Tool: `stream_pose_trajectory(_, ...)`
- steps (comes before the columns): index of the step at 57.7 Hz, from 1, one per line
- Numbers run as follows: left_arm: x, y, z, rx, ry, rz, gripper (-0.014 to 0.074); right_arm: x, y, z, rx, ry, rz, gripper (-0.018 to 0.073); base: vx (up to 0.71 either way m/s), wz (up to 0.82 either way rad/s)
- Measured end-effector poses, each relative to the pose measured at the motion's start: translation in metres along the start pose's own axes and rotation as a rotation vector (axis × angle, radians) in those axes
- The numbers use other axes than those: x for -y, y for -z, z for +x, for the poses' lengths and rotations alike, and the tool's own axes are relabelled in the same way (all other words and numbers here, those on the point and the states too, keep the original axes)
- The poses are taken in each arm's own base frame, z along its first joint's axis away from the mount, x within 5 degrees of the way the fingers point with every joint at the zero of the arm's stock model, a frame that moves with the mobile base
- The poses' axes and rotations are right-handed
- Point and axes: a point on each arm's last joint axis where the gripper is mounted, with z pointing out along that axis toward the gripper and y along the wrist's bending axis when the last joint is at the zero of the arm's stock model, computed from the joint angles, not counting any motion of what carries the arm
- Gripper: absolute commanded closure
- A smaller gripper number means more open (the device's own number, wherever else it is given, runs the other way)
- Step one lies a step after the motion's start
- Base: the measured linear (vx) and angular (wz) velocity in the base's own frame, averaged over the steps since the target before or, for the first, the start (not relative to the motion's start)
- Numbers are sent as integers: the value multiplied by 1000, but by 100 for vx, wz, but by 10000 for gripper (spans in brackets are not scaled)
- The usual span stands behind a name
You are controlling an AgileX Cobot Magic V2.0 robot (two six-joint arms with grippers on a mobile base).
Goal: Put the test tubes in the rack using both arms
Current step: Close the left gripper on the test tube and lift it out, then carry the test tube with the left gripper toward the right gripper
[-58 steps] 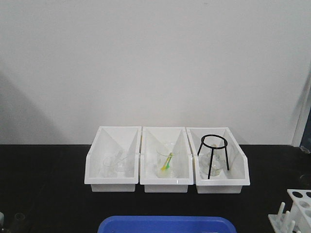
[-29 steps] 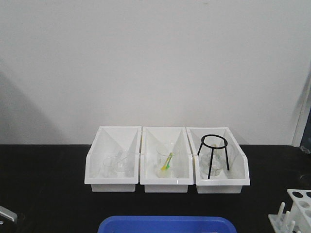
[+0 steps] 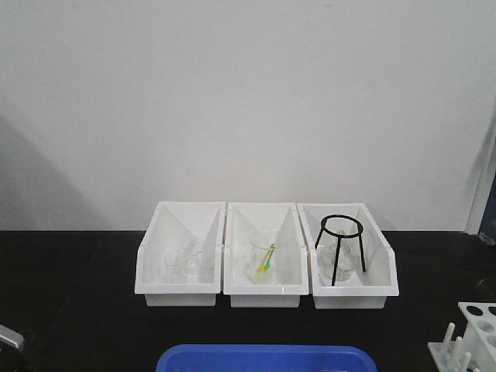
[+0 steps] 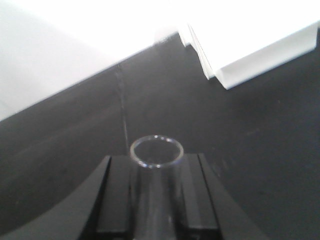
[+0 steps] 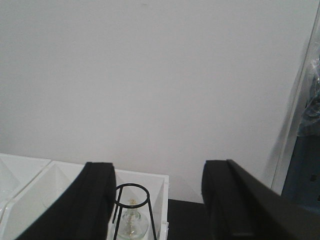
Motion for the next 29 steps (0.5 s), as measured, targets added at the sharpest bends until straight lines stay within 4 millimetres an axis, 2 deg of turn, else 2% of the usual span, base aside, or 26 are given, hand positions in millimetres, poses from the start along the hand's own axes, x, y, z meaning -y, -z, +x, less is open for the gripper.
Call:
stream_pose_trajectory(14, -13, 25, -32, 131, 23, -37, 619, 0, 0, 2, -23, 0, -1, 120, 0, 0)
stream_pose_trajectory(23, -21, 42, -60, 119, 42, 6, 619, 0, 0, 3, -34, 0, -2, 120, 0, 0)
stream_pose_trajectory(24, -33, 55, -104, 123, 52, 49, 619, 0, 0, 4, -45, 0, -3, 120, 0, 0)
stream_pose_trajectory(29, -40, 62, -127, 132, 56, 64, 619, 0, 0, 4, -48, 0, -3, 120, 0, 0)
